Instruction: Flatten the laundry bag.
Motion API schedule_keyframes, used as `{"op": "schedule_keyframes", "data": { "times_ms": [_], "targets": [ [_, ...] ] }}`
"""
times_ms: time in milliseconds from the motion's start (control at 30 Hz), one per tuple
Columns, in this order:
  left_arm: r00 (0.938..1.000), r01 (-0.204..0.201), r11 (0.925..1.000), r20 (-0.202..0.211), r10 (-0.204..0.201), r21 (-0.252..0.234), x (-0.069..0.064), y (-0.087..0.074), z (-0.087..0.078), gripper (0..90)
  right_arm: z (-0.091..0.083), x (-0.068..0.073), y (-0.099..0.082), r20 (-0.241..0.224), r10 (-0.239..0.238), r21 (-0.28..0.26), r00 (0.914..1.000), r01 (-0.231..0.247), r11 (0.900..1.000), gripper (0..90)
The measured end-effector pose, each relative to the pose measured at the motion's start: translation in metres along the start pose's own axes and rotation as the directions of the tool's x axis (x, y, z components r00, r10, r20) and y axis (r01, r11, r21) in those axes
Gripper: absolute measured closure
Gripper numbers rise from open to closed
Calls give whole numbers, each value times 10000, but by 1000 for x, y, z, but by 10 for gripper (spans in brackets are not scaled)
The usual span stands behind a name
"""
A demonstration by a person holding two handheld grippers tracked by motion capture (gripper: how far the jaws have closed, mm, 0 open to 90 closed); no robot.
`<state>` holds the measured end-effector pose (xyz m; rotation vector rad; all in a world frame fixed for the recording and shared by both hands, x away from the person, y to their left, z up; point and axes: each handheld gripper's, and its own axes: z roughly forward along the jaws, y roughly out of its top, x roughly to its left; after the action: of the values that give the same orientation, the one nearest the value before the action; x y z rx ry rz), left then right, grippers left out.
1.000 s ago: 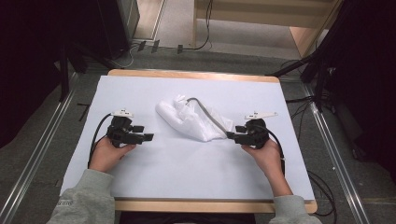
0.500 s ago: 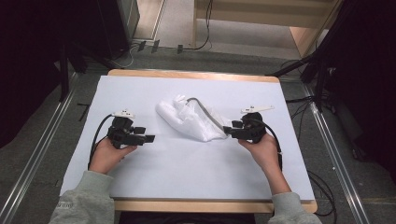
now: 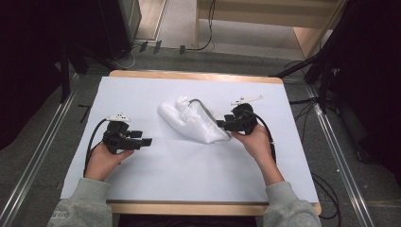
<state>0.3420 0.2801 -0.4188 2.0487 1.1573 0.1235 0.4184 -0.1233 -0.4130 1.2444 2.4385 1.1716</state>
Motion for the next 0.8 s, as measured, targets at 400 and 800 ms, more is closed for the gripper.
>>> {"op": "schedule_keyframes", "data": {
  "times_ms": [400, 800],
  "targets": [
    [9999, 105, 9999, -95, -105, -70, -1, -9, -8, 385, 32, -7, 23, 16, -132, 359, 9999, 132, 9993, 519],
    [9995, 229, 9997, -229, -230, -20, 1, -16, -14, 384, 65, -14, 42, 196, -176, 514, 9997, 165, 9985, 444]
  ]
}}
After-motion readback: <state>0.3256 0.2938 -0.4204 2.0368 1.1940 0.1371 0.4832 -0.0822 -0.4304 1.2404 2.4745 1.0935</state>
